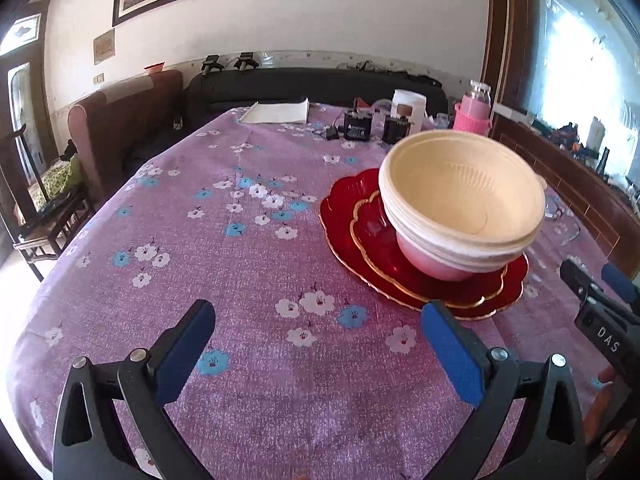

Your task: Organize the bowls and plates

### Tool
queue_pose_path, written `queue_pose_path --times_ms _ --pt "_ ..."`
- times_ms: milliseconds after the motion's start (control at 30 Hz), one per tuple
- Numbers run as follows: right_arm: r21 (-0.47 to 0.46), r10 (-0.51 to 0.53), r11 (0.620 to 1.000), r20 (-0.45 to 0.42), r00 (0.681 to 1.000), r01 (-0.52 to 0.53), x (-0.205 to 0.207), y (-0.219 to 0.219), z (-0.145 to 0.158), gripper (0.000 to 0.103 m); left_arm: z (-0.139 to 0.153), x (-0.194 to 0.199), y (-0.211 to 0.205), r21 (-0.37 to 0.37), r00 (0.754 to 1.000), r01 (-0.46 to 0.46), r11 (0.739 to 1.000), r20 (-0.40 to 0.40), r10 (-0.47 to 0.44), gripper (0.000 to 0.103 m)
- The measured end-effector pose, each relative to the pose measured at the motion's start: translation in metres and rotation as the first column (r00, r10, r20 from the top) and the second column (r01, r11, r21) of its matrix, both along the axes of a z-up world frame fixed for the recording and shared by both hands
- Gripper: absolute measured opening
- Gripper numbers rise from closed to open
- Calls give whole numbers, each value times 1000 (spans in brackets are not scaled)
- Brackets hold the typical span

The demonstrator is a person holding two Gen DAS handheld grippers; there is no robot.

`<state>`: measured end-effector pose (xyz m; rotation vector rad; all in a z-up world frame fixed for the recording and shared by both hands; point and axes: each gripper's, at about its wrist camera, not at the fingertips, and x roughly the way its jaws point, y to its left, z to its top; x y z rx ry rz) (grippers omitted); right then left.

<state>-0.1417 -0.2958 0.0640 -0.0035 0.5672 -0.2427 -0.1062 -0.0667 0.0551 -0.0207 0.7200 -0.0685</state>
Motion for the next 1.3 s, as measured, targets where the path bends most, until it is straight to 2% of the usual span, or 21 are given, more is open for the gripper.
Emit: queue_pose_path --times_ms 67,167,300,400,567,867,1300 --pt "26 42 999 10 999 -42 -1 0 0 85 3 -3 -10 32 1000 11 999 -22 -11 103" --pt "66 84 994 45 995 -87 -6 -2 2 85 12 -13 -15 18 1000 6 1000 4 -6 103" --pt "111 121 985 79 990 -129 -16 -7 4 85 19 -17 -29 108 1000 17 994 8 -18 103" --pt "133 132 980 94 987 -144 -22 -9 5 86 18 -18 -34 131 1000 15 991 0 -15 103" --pt "147 148 976 99 984 -162 -27 -8 6 87 12 -13 -33 119 999 27 992 -33 -24 103" --pt "144 135 979 77 988 -145 -20 -4 4 87 10 -17 -27 177 1000 1 984 -20 2 103" --pt "128 132 982 48 990 -138 -19 1 3 87 9 -18 -21 158 1000 6 987 -20 -3 103"
